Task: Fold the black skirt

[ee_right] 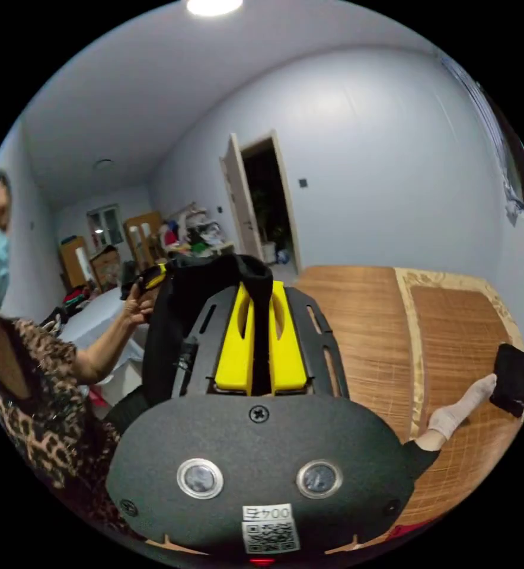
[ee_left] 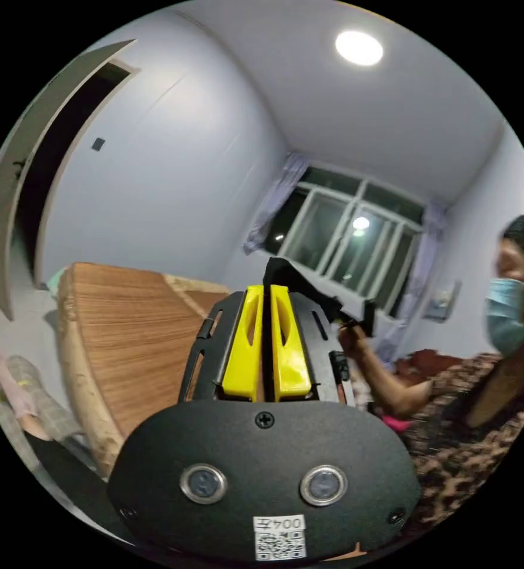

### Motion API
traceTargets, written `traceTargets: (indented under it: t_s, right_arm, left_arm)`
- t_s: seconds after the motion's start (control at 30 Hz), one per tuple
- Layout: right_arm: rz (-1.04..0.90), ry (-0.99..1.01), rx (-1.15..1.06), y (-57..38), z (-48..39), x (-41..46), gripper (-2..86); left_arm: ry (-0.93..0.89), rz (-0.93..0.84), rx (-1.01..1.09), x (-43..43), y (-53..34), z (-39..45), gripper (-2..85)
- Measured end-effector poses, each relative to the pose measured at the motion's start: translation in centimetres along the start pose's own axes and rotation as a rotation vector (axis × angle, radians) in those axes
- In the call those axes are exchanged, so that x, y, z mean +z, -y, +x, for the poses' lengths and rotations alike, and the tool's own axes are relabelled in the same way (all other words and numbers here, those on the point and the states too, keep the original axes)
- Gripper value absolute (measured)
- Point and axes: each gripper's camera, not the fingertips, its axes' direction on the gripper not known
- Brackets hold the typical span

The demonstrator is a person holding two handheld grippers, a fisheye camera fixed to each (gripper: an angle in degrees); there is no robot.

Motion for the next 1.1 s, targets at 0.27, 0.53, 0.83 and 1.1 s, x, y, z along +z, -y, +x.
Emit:
traceTargets:
  t_s: [0.27, 0.53, 0.83, 1.1]
  right_arm:
    - [-0.024, -0.237, 0.291, -1.9, 12.8, 8.7, 13.1]
    - [-0.269, -0.057, 0.516, -17.7, 15.8, 18.9, 10.8]
    - [-0.528, -0.218, 0.340, -20.6, 15.5, 30.0, 10.1]
    - [-0.657, -0.287, 0.254, -22.1, 16.0, 37.3, 10.3]
  left_arm:
    - [0.208, -0.098, -0.292, 6.9, -8.0, -17.5, 7.4]
    - [0.212, -0.436, -0.174, 13.7, -27.0, -16.1, 6.1]
    - [0.270, -0.587, -0.042, 20.6, -34.9, -16.5, 6.0]
    - [0.301, -0.701, 0.023, 24.5, -39.6, -18.1, 6.2]
